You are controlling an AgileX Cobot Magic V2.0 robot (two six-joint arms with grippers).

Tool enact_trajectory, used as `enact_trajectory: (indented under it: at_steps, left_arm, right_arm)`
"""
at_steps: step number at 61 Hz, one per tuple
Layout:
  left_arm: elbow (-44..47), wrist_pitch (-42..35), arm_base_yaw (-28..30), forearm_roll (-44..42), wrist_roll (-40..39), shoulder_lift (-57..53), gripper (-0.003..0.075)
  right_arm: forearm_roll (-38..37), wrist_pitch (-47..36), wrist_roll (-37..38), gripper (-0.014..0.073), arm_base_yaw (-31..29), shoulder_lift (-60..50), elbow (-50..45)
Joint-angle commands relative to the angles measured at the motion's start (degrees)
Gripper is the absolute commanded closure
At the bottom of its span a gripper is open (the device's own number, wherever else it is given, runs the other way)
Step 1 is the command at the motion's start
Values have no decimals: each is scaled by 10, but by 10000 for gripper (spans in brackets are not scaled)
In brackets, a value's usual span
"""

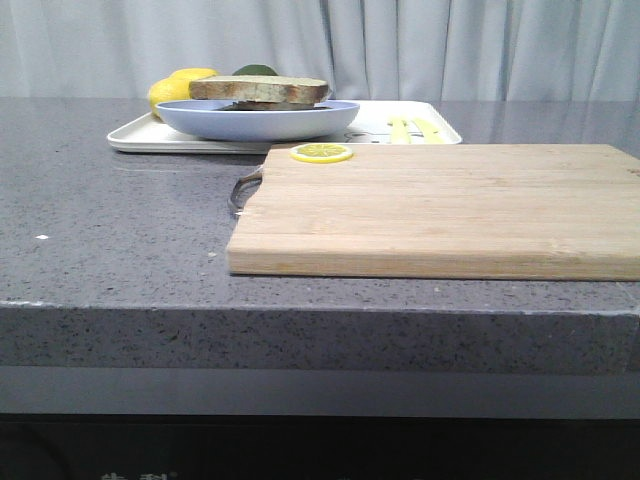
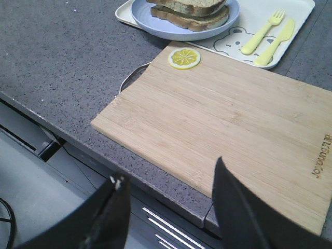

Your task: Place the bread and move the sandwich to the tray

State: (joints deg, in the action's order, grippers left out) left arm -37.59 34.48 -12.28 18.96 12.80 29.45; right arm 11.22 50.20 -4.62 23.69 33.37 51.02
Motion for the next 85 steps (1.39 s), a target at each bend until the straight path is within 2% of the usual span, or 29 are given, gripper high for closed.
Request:
enact_trajectory:
  at_steps: [1, 33, 38, 47, 54, 58, 79, 85]
  left_arm:
    - [1, -46, -5, 5, 19, -26, 332]
    - [10, -44, -5, 1, 28, -44, 344]
    - [10, -44, -5, 1, 28, -44, 416]
    - [10, -44, -5, -2, 28, -44, 603]
    - [10, -44, -5, -2, 28, -44, 699]
    - [10, -44, -5, -2, 28, -44, 740]
    - [10, -47, -5, -2, 28, -44, 741]
    - [37, -68, -7, 1, 28, -93, 741]
  right_arm:
    - [0, -38, -1, 200, -2, 0, 11]
    - [5, -29, -1, 203, -2, 0, 11]
    - [5, -29, -1, 280, -2, 0, 11]
    - [5, -41, -1, 530, -2, 0, 11]
    - [6, -39, -1, 636, -2, 0, 11]
    - [6, -39, -1, 664, -2, 0, 11]
    - [6, -39, -1, 664, -2, 0, 11]
    - [6, -38, -1, 664, -2, 0, 11]
